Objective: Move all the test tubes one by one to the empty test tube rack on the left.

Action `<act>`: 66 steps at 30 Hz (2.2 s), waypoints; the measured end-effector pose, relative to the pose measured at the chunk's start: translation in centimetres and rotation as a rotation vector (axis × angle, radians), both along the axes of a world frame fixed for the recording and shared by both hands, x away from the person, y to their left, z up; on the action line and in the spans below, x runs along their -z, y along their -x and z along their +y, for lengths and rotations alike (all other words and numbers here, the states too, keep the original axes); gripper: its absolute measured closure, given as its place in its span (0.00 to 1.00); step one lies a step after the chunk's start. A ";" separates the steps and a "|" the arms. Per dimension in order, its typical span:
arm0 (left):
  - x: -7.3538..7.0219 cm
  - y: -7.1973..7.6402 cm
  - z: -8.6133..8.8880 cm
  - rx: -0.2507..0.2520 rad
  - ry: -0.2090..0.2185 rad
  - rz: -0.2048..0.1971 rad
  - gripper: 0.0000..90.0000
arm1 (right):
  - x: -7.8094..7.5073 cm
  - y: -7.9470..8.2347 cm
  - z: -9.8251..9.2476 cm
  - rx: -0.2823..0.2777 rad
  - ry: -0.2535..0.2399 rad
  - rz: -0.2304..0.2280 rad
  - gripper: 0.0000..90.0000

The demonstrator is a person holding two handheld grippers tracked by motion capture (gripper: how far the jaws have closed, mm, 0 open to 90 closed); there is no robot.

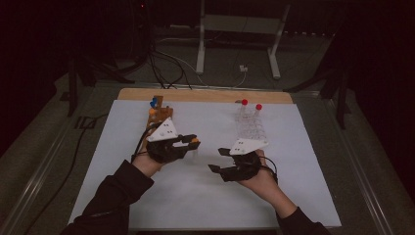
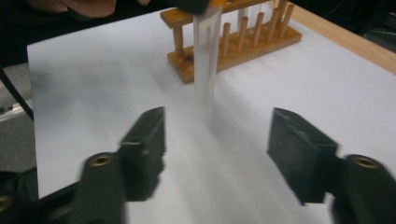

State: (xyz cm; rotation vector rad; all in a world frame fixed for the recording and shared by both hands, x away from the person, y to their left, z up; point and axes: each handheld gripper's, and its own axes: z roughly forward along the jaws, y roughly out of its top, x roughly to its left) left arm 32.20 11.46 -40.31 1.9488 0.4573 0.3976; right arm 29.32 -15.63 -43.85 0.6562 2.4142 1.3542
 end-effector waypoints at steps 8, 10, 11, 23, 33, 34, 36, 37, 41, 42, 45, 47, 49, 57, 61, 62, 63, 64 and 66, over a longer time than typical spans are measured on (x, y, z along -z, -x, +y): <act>-2.0 -1.2 3.0 -0.123 0.024 -0.049 0.80 | -0.4 0.0 -0.9 0.057 -0.055 0.010 0.06; -2.4 -1.5 3.6 -0.149 0.028 -0.055 0.80 | -0.5 0.0 -1.1 0.072 -0.066 0.013 0.03; -2.5 -1.7 3.9 -0.170 0.028 -0.063 0.80 | -0.6 0.0 -1.3 0.066 -0.071 0.014 0.00; -3.3 -4.3 7.6 -0.352 0.021 -0.090 0.80 | -1.0 0.3 -2.1 0.060 -0.077 -0.028 0.00; -1.9 -6.5 9.2 -0.475 0.027 -0.084 0.80 | -0.9 0.4 -2.4 0.060 -0.085 -0.024 0.00; -1.7 -6.6 9.3 -0.487 0.025 -0.085 0.80 | -0.9 0.3 -2.4 0.062 -0.085 -0.026 0.00; -1.4 -7.0 9.4 -0.496 0.029 -0.078 0.80 | -0.8 0.3 -2.5 0.062 -0.088 -0.025 0.00; -1.1 -7.1 9.3 -0.506 0.031 -0.074 0.80 | -0.8 0.3 -2.5 0.063 -0.087 -0.028 0.00; -0.3 -7.4 9.4 -0.528 0.011 -0.079 0.80 | -0.8 0.3 -2.6 0.065 -0.086 -0.031 0.00; -0.1 -7.4 9.4 -0.529 0.019 -0.074 0.80 | -0.8 0.3 -2.7 0.064 -0.089 -0.030 0.00; 0.5 -7.4 9.4 -0.538 0.018 -0.066 0.80 | -0.8 0.3 -2.7 0.069 -0.085 -0.032 0.00; 0.9 -7.5 9.4 -0.540 0.014 -0.057 0.80 | -0.7 0.3 -2.8 0.071 -0.088 -0.032 0.00; 1.4 -7.6 9.4 -0.544 0.011 -0.045 0.80 | -0.7 0.3 -2.9 0.072 -0.088 -0.032 0.00; 3.3 -7.7 9.4 -0.557 -0.002 -0.011 0.80 | -0.7 0.4 -2.9 0.073 -0.088 -0.032 0.00; 4.0 -7.8 9.5 -0.559 -0.007 0.006 0.80 | -0.7 0.5 -2.9 0.070 -0.085 -0.034 0.00; 4.1 -7.8 9.5 -0.558 -0.009 0.008 0.80 | -0.7 0.5 -2.9 0.071 -0.086 -0.033 0.00; 4.2 -7.8 9.4 -0.558 -0.017 0.009 0.80 | -0.7 0.4 -2.9 0.071 -0.088 -0.032 0.00; 4.4 -7.8 9.3 -0.559 -0.023 0.008 0.80 | -0.7 0.4 -2.9 0.071 -0.088 -0.032 0.00; 4.5 -7.9 9.3 -0.559 -0.035 0.013 0.80 | -0.7 0.4 -3.0 0.072 -0.088 -0.032 0.00</act>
